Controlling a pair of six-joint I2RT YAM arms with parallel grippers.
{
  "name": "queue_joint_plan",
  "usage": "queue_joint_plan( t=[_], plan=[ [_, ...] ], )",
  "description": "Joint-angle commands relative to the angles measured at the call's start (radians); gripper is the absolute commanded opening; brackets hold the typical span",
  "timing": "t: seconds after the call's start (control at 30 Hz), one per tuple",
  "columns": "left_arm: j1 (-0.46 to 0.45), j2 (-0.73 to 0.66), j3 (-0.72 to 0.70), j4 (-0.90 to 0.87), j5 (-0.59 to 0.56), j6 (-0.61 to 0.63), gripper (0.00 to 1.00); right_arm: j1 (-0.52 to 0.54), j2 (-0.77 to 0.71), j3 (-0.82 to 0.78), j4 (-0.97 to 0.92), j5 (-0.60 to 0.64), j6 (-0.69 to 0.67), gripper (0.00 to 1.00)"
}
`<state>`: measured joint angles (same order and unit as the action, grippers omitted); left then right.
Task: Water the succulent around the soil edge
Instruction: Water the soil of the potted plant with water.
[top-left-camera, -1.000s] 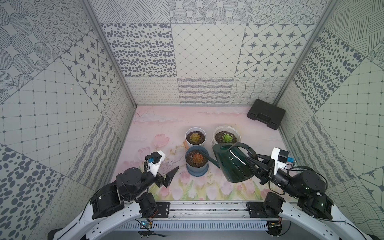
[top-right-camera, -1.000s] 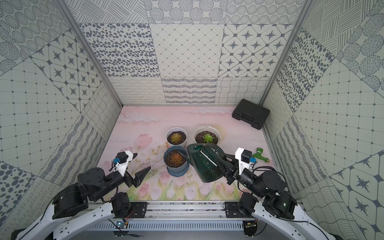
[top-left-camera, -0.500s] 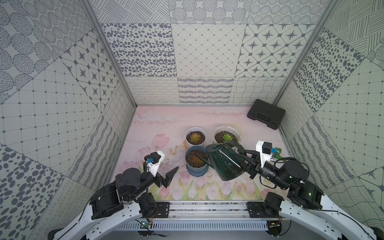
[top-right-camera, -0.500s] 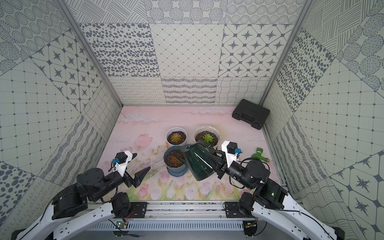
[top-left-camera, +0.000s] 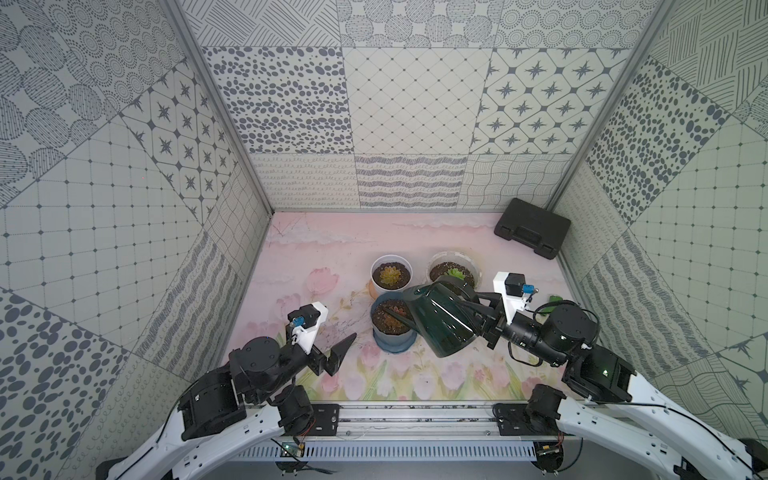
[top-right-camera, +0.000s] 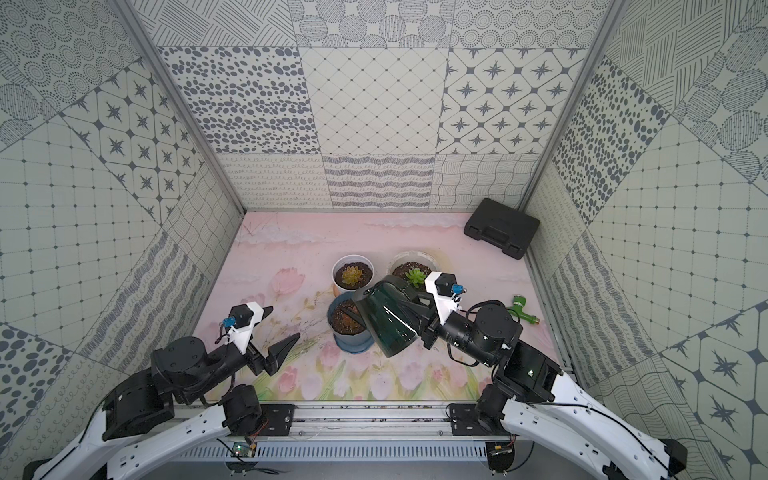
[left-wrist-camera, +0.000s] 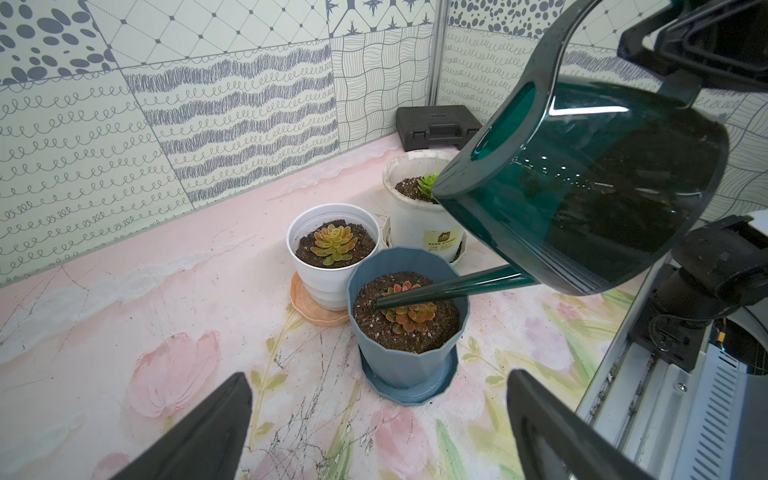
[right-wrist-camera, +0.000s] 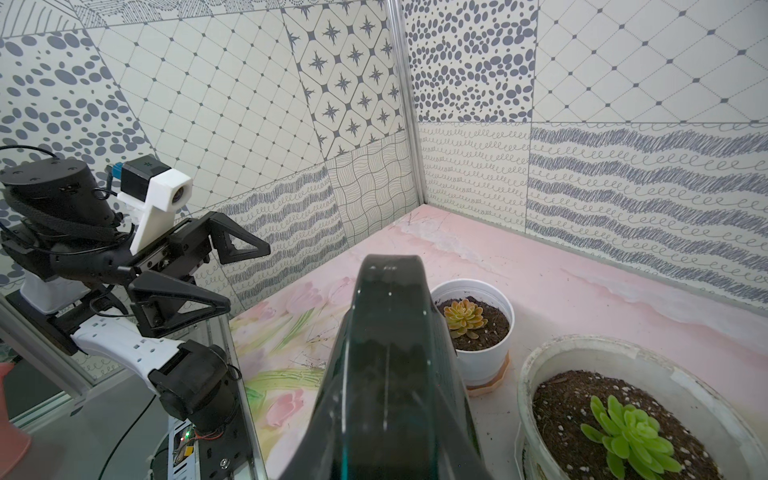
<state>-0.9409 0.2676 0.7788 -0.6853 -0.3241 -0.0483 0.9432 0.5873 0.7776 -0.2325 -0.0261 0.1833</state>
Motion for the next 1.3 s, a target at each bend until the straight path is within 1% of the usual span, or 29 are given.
queue_joint_plan(
  t=[0.0, 0.23, 0.5, 0.7, 1.0, 1.27],
  plan=[
    [0.001, -0.008, -0.002, 0.01, 0.006, 0.027, 0.99, 0.003, 0.004, 0.074, 0.048, -0.026, -0.017, 0.0],
    [0.001, -0.009, -0.001, 0.011, 0.008, 0.028, 0.99, 0.004, 0.047, 0.146, -0.025, -0.065, -0.017, 0.0],
    [0.001, -0.01, -0.001, 0.012, 0.009, 0.03, 0.99, 0.003, 0.098, 0.181, -0.056, -0.096, -0.019, 0.0],
    [0.001, -0.01, -0.003, 0.013, 0.011, 0.03, 0.99, 0.004, 0.115, 0.235, -0.121, -0.101, -0.033, 0.0],
    [0.001, -0.011, -0.004, 0.015, 0.014, 0.034, 0.99, 0.004, 0.149, 0.357, -0.254, -0.112, -0.064, 0.0],
    [0.0, -0.016, -0.003, 0.015, 0.014, 0.034, 0.99, 0.004, 0.193, 0.409, -0.321, -0.125, -0.089, 0.0]
  ],
)
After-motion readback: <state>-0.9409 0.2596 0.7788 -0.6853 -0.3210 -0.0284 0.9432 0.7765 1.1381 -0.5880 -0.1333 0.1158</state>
